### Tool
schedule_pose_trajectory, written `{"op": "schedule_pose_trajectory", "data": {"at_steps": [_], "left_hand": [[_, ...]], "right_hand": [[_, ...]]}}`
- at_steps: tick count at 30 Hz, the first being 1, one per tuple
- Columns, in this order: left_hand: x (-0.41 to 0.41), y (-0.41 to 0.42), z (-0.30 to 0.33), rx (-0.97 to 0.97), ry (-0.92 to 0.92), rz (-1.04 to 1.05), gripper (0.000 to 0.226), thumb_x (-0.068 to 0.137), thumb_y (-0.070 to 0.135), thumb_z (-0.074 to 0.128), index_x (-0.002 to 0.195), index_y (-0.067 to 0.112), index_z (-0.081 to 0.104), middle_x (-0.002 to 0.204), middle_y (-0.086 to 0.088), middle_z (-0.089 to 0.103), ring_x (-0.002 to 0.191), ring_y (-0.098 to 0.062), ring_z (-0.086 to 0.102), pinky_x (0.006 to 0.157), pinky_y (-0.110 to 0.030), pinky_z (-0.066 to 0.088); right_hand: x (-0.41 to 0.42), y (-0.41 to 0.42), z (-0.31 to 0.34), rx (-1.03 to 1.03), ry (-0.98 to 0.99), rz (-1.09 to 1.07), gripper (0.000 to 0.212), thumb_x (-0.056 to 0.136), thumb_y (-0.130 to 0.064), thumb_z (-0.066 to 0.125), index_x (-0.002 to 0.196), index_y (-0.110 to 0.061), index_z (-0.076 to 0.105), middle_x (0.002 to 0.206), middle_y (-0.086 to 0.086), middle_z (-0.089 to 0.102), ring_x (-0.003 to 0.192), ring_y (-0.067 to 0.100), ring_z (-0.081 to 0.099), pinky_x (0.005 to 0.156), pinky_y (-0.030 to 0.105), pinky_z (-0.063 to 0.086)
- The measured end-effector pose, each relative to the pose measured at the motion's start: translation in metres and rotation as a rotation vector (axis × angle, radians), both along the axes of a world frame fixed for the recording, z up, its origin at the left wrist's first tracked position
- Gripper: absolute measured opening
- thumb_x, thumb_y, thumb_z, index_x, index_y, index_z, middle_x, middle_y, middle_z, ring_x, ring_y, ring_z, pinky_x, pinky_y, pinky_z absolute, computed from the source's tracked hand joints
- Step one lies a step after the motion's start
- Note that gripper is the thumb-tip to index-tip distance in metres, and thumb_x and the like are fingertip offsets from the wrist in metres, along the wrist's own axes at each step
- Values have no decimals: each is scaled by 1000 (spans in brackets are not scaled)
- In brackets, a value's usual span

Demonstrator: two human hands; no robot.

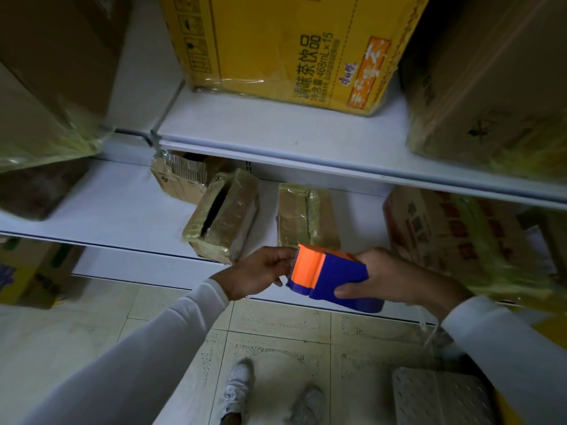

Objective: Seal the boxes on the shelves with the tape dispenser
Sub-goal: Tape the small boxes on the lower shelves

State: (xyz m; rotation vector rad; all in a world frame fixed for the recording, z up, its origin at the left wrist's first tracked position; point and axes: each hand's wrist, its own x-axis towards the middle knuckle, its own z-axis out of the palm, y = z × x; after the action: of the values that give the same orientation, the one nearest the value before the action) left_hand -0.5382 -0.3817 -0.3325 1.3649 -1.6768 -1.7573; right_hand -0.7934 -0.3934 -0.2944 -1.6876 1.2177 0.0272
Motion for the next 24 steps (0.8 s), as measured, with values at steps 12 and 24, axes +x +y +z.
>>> {"op": "schedule_pose_trajectory", "data": {"at_steps": [12,24], "left_hand": [[14,9,-7,238,256,98,24,98,7,45,113,2,62,104,-15,61,94,-25,55,81,-36,47],[-2,20,-10,58,33,243,23,91,-14,49,110,-11,61,80,-11,58,66,-14,53,63,-20,45]], "right_hand": [[7,14,-10,12,-27,1,35,75,-52,80,93,-25,67,84,-5,75,74,7,72,68,28,59],[-9,23,-10,-33,86,41,42,75,-59,76,101,-27,64,89,-6,74,79,7,71,76,35,62]]}}
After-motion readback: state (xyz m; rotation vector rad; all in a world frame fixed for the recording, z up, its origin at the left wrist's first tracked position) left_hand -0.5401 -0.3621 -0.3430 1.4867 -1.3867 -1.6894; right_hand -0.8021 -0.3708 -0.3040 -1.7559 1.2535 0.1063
